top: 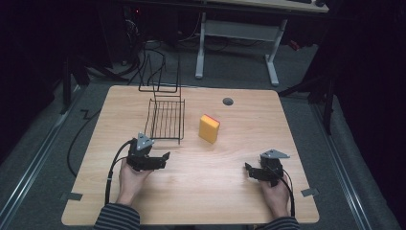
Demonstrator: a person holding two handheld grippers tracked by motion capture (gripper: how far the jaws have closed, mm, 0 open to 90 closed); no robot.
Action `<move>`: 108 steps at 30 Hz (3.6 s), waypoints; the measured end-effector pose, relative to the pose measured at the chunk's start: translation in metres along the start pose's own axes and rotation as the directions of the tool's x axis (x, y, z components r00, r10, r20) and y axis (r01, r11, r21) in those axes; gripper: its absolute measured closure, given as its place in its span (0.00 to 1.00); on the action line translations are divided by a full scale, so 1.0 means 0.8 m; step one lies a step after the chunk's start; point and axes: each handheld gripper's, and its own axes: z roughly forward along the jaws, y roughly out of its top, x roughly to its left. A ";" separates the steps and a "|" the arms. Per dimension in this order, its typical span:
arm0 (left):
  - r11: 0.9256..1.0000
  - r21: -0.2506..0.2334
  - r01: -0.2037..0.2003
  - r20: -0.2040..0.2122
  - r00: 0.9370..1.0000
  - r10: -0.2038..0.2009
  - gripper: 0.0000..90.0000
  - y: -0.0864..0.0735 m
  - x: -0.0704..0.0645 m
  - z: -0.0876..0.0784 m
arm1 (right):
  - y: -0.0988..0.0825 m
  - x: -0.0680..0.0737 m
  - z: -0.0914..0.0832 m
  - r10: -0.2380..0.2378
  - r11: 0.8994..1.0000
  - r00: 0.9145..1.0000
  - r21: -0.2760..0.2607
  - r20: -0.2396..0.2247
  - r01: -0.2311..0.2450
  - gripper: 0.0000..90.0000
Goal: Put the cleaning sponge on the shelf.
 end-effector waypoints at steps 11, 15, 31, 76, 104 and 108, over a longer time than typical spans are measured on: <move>1.000 -0.002 -0.021 0.017 1.000 0.021 0.16 0.022 -0.013 0.012 | 0.000 0.000 0.000 -0.002 1.000 1.000 -0.001 0.000 0.002 0.28; 1.000 -0.004 -0.027 0.024 0.999 0.027 0.15 0.031 -0.016 0.015 | 0.000 0.000 0.000 0.001 1.000 1.000 0.000 0.000 -0.001 0.28; 0.999 -0.002 -0.048 0.048 0.998 0.048 0.08 0.063 -0.032 0.039 | 0.000 0.000 0.000 0.002 1.000 1.000 0.000 0.001 -0.002 0.28; 0.996 -0.059 -0.067 0.134 0.988 0.074 0.00 0.122 -0.076 0.110 | 0.000 0.000 0.000 -0.002 1.000 1.000 -0.001 0.001 0.002 0.28; 0.999 -0.006 -0.054 0.096 0.994 0.055 0.00 0.131 -0.088 0.165 | 0.000 0.000 0.000 -0.003 1.000 1.000 -0.001 0.001 0.003 0.28; 0.999 -0.002 -0.047 0.097 0.994 0.047 0.00 0.129 -0.089 0.171 | 0.000 0.000 0.000 -0.003 1.000 1.000 -0.001 0.001 0.003 0.28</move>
